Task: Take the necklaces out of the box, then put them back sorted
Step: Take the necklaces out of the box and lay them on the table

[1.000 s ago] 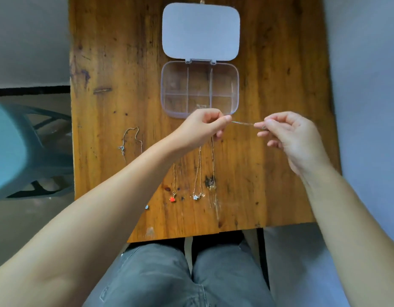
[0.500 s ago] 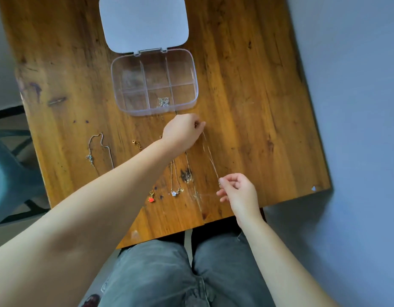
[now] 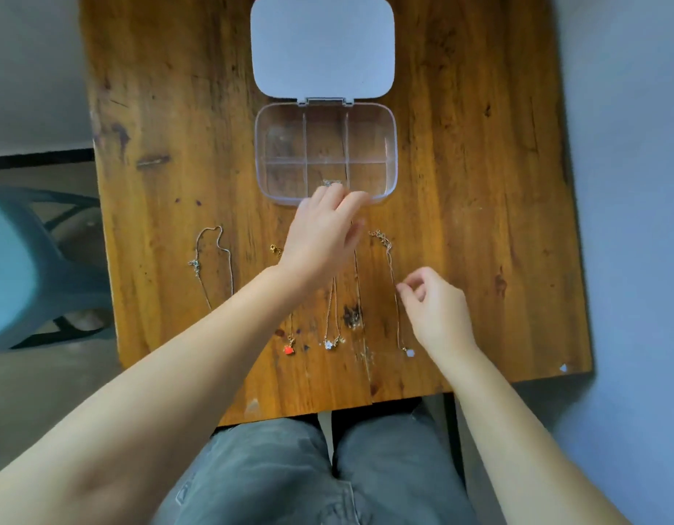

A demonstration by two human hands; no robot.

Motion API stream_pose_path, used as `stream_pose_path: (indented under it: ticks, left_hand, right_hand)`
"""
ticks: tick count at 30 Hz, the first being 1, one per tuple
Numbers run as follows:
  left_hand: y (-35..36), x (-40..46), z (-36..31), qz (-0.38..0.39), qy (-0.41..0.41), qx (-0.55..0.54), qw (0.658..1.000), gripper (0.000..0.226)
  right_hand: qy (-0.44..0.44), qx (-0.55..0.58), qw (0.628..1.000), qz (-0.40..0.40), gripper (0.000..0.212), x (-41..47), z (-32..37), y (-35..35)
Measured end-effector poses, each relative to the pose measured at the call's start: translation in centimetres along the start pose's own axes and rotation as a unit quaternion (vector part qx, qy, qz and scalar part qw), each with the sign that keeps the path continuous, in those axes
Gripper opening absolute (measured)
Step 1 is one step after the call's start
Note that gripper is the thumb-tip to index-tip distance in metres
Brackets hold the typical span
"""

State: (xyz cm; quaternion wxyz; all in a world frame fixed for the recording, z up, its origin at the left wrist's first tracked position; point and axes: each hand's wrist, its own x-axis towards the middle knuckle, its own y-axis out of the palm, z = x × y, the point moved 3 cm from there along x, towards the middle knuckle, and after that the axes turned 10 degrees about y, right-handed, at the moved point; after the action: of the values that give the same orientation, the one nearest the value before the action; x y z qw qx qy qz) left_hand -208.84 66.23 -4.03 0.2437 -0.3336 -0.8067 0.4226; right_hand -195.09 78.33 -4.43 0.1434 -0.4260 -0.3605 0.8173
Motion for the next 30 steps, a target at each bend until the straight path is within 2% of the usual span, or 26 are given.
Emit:
stream_pose_path:
  ticks: [2,5,7,9,12,15,18,21,23,25,27,30]
  left_hand:
    - [-1.9,-1.1,2.3,-0.038,-0.063,0.037,0.997,0.03]
    - [-3.3,-2.4,5.5,0.003,-0.106,0.078,0.991,0.025]
    - [-3.6,-2.3,6.6,0.029,-0.092,0.073,0.993,0.022]
    - [-3.9,-1.7,6.9,0.024,-0.074,0.07,0.995,0.02]
    - [-3.8,-1.1,7.0,0.012,-0.065,0.066,0.996,0.019]
    - [-3.5,-1.3,6.9,0.0,-0.069,0.057,0.996,0.019]
    - [-3.5,-1.3,6.9,-0.008,-0.069,0.05,0.996,0.019]
    - [-3.6,-1.2,7.1,-0.003,-0.062,0.047,0.997,0.019]
    - [-3.5,-1.2,7.2,-0.001,-0.058,0.047,0.997,0.02]
    - [-3.5,-1.3,7.2,-0.002,-0.06,0.045,0.997,0.02]
    - [-3.5,-1.3,7.2,-0.004,-0.064,0.046,0.997,0.02]
    - [-3.5,-1.3,7.2,0.004,-0.069,0.049,0.996,0.021]
  right_hand:
    - [-0.091,0.042,0.994,-0.036,0.014,1.9,5.2,-1.8]
    - [-0.222,-0.018,0.975,-0.024,0.025,4.8,12.5,-1.8]
    - [-0.249,-0.153,0.956,0.023,0.035,6.5,15.4,-0.2]
    - [-0.243,-0.309,0.918,0.051,0.04,7.6,16.6,1.4]
    - [-0.246,-0.39,0.885,0.061,0.038,7.9,17.0,2.1]
    - [-0.243,-0.411,0.874,0.087,0.036,7.8,16.9,2.0]
    - [-0.241,-0.39,0.882,0.111,0.028,8.3,17.0,1.7]
    - [-0.269,-0.365,0.888,0.075,0.032,8.6,17.1,1.5]
    - [-0.292,-0.386,0.874,0.029,0.038,8.6,16.8,1.6]
    - [-0.307,-0.405,0.861,0.01,0.034,8.5,16.4,1.9]
    - [-0.32,-0.412,0.853,0.016,0.028,8.7,16.1,2.1]
    - [-0.325,-0.372,0.868,0.053,0.017,9.2,16.1,1.7]
